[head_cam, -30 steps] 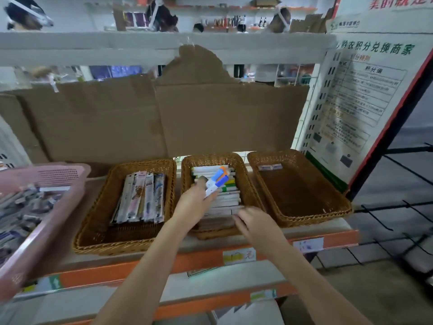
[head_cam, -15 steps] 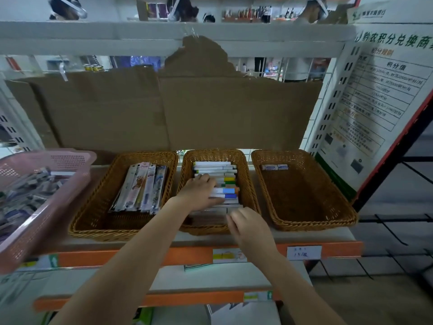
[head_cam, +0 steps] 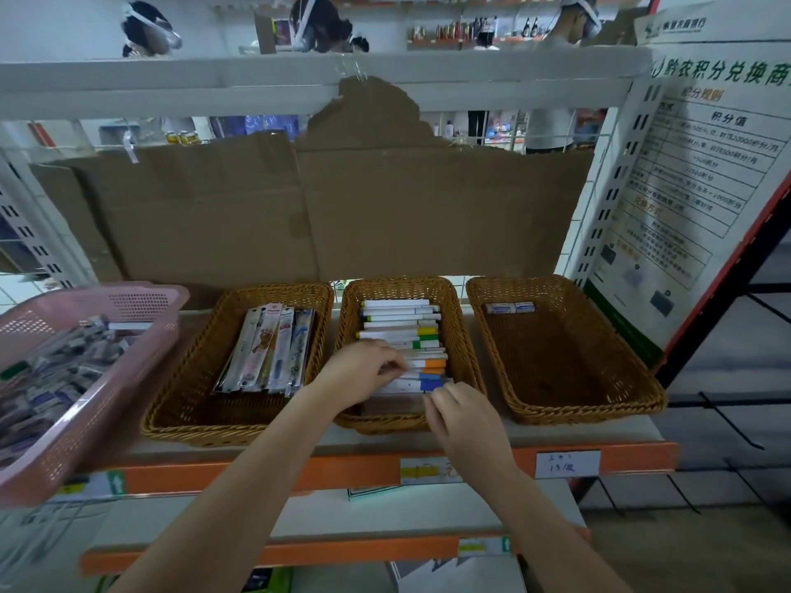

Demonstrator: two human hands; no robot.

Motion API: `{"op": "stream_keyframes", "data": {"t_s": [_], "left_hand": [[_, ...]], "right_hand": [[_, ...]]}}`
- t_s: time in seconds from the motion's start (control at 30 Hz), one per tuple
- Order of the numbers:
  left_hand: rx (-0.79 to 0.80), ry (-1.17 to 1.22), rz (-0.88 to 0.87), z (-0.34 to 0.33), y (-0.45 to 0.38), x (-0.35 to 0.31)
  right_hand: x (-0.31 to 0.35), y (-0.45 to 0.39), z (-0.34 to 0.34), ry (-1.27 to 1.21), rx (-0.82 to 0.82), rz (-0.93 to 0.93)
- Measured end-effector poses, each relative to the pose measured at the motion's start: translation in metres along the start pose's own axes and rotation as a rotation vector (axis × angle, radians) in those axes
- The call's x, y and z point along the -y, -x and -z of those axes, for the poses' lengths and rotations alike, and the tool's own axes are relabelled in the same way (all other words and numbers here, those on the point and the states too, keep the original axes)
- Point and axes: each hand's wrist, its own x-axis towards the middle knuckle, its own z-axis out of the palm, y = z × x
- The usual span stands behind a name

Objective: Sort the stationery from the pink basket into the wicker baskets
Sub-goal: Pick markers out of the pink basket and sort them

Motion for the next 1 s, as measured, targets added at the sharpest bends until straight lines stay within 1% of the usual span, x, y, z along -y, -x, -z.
{"op": "stream_keyframes", "data": {"t_s": [0.17,0.3,0.47,0.57,0.67,0.83,0.9,1.0], "left_hand": [[-0.047,0.042,-0.013,-0.009,0.008,0.001],[-0.062,-0.011,-0.018,-0.012,0.010,-0.001],[-0.073,-0.145,0.007,-0.006,0.013,-0.002],[-0.069,-0.284,0.036,0.004,0.019,-0.005],[-0.086,-0.357,0.086,0.022,0.024,-0.005],[-0.074,-0.446,0.203,0.058,0.043,0.008],[-0.082,-0.491,0.243,0.073,0.057,0.019],[-0.121,-0.528,0.294,0.096,0.086,0.042]], "right_hand": [[0.000,0.000,0.001,-0.021,0.047,-0.031],[0.002,-0.002,0.006,-0.009,0.108,-0.037],[-0.007,-0.009,0.008,-0.093,0.295,-0.074],[-0.016,-0.022,0.005,-0.080,0.357,-0.077],[-0.018,-0.048,0.004,-0.036,0.426,-0.087],[0.002,-0.094,0.005,0.058,0.558,-0.098],[0.019,-0.112,0.005,0.063,0.573,-0.105],[0.054,-0.136,0.002,0.081,0.557,-0.060]]}}
